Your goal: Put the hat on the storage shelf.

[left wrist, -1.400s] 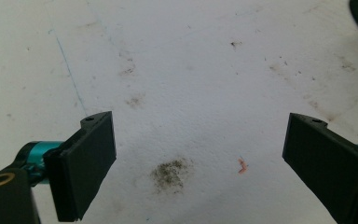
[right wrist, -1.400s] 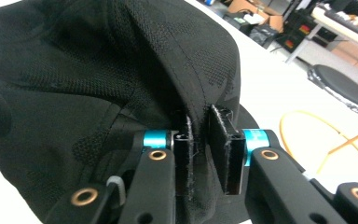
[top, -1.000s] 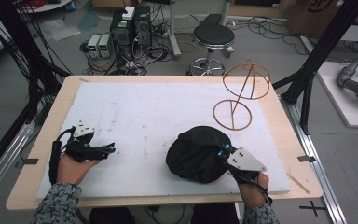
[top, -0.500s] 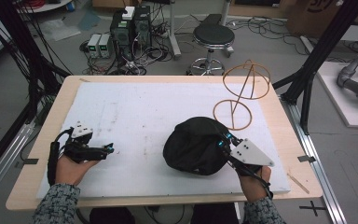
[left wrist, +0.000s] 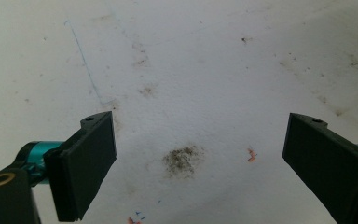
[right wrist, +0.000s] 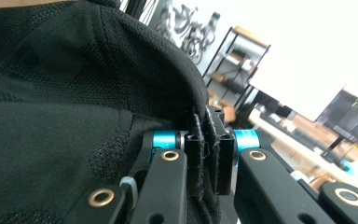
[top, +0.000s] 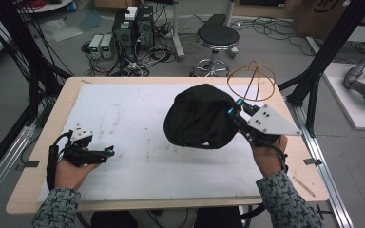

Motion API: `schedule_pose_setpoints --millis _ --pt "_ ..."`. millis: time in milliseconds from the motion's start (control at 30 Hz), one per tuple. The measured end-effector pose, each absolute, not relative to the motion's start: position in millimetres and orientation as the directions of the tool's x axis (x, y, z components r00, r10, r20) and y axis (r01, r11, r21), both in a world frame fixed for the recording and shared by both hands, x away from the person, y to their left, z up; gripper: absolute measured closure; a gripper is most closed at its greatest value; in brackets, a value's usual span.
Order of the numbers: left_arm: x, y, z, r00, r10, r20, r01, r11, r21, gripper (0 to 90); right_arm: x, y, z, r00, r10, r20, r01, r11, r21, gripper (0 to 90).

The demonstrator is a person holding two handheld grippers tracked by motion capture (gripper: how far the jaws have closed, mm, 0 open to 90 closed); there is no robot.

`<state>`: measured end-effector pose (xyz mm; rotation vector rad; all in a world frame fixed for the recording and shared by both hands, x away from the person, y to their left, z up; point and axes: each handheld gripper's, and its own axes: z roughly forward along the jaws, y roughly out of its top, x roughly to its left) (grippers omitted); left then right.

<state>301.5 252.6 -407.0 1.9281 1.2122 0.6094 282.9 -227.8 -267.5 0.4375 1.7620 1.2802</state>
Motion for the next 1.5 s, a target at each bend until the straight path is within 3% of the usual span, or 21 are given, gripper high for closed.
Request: schedule_pose_setpoints --millis 267,567,1500 --pt "301 253 -408 0.430 0.903 -0.003 0.540 -0.254 0.802 9.9 306 -243 -232 -0.505 0.717 -0.481 -0.282 0.390 0.876 87.6" --pt "303 252 -410 0.429 0.903 -0.004 0.546 -0.256 0.797 9.9 332 -264 -216 -0.461 0.741 -0.488 -0.304 0.385 0.871 87.6" --pt "300 259 -406 0.405 0.914 -0.005 0.554 -0.241 0.797 9.9 403 -345 -239 -0.360 0.800 -0.479 -0.199 0.436 0.878 86.5"
